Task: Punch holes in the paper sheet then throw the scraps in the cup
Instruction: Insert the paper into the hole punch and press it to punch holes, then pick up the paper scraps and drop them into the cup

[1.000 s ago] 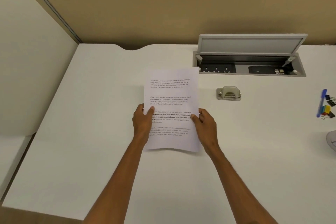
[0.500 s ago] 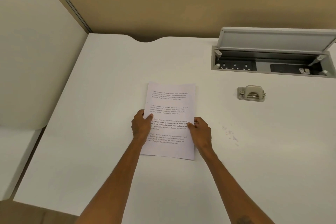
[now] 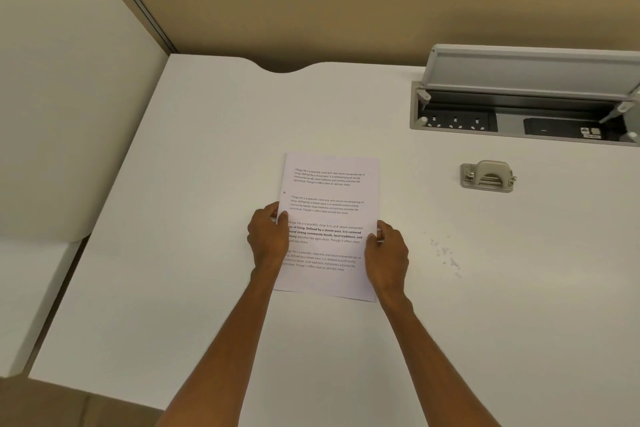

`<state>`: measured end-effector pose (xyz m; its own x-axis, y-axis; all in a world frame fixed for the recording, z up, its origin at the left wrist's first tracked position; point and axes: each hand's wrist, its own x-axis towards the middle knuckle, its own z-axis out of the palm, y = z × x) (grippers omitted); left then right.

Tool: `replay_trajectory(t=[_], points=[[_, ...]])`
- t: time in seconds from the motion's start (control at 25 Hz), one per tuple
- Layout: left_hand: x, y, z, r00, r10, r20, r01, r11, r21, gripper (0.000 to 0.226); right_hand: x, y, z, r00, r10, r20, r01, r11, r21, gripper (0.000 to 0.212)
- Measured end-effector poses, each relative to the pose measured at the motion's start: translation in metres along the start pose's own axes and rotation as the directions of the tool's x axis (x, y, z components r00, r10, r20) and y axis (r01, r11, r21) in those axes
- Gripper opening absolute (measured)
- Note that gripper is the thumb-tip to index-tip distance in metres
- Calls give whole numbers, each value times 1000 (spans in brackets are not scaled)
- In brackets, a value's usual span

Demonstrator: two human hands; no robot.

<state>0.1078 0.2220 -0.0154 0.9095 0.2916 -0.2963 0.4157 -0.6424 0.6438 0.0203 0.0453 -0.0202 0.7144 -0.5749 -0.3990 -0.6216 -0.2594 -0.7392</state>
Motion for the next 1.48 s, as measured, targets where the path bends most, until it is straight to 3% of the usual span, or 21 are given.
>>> replay_trajectory(t=[0.4, 0.6, 0.76, 0.92, 1.0, 1.12, 1.24, 1.28, 1.36, 1.48], points=[[1, -1, 1, 999, -22, 31, 22, 1000, 11, 42, -6, 0, 4, 999, -31, 10, 32, 996, -78, 36], [-9, 2, -1, 998, -13, -65, 22, 992, 124, 42, -11, 3, -5, 999, -50, -2, 49, 987, -150, 41], [-39, 21, 20, 982, 178, -67, -165, 971, 173, 36, -12, 16, -25, 988, -153, -25, 150, 982, -116, 40], [-84, 47, 56, 902, 429, 53, -432, 892, 131, 30, -10, 38, -61, 953, -286, -103, 267, 950, -163, 36], [-111, 55, 76, 837, 528, 147, -543, 834, 95, 32, -6, 57, -84, 947, -285, -151, 252, 946, -205, 37], [-144, 56, 111, 717, 581, 385, -657, 748, 95, 46, -4, 83, -113, 942, -274, -193, 208, 929, -305, 44], [-153, 44, 133, 657, 556, 508, -705, 691, 156, 65, -3, 92, -114, 949, -308, -65, 242, 845, -477, 58], [-154, 41, 137, 652, 541, 530, -697, 703, 140, 66, -1, 91, -108, 948, -319, -8, 271, 818, -507, 60], [-157, 37, 138, 718, 475, 508, -578, 814, 56, 55, 7, 87, -92, 933, -351, 82, 338, 773, -537, 59], [-160, 28, 147, 783, 440, 440, -477, 878, -30, 53, 25, 89, -75, 914, -376, 149, 383, 686, -619, 62]])
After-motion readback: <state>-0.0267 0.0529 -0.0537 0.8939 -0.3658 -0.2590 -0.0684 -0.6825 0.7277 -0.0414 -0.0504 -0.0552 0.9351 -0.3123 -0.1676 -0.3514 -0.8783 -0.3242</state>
